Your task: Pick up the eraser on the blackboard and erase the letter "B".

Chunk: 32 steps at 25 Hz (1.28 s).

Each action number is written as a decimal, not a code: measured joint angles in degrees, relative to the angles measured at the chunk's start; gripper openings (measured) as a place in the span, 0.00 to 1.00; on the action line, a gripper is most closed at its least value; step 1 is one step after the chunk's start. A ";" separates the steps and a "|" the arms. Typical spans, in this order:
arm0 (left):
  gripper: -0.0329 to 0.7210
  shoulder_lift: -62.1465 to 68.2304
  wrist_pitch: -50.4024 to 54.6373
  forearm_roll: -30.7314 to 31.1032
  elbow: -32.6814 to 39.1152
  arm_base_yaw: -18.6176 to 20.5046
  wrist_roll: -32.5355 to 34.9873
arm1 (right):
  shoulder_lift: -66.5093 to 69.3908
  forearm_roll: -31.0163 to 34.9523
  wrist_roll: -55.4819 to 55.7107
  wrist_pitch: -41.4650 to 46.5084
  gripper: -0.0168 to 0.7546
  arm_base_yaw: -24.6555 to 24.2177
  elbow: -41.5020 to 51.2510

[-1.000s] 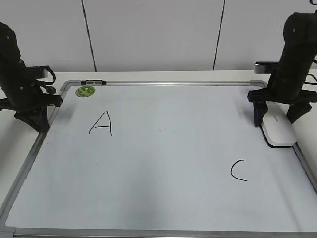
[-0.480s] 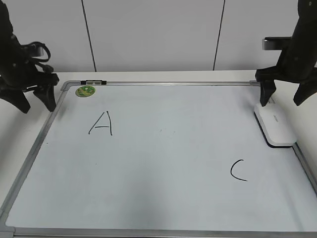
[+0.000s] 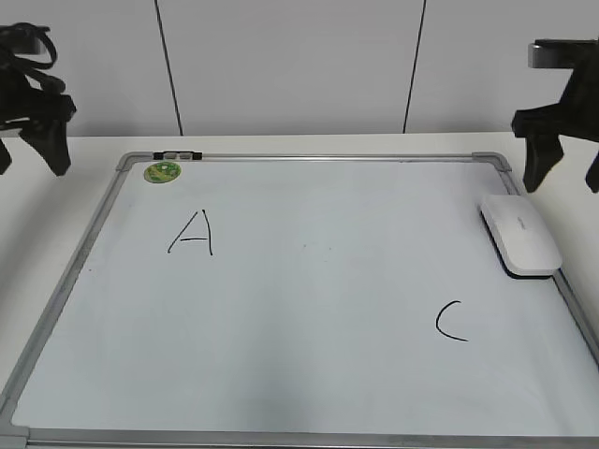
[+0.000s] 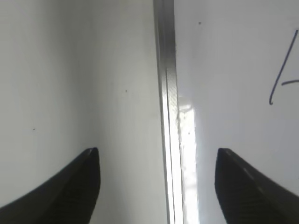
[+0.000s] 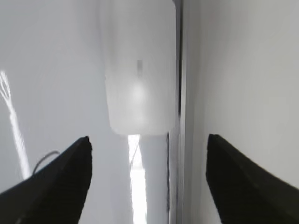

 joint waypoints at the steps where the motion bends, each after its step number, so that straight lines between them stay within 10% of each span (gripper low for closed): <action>1: 0.81 -2.23 -0.29 0.47 2.32 -0.50 -0.25 | -2.42 -0.32 0.15 0.00 0.75 0.61 3.20; 18: 0.78 -45.96 -14.15 6.83 46.58 -4.05 -1.86 | -37.53 -1.48 2.98 -12.37 0.74 8.71 40.32; 32: 0.77 -79.04 -12.01 7.65 64.38 -4.17 -1.86 | -65.61 -1.80 3.12 -11.98 0.74 8.71 57.35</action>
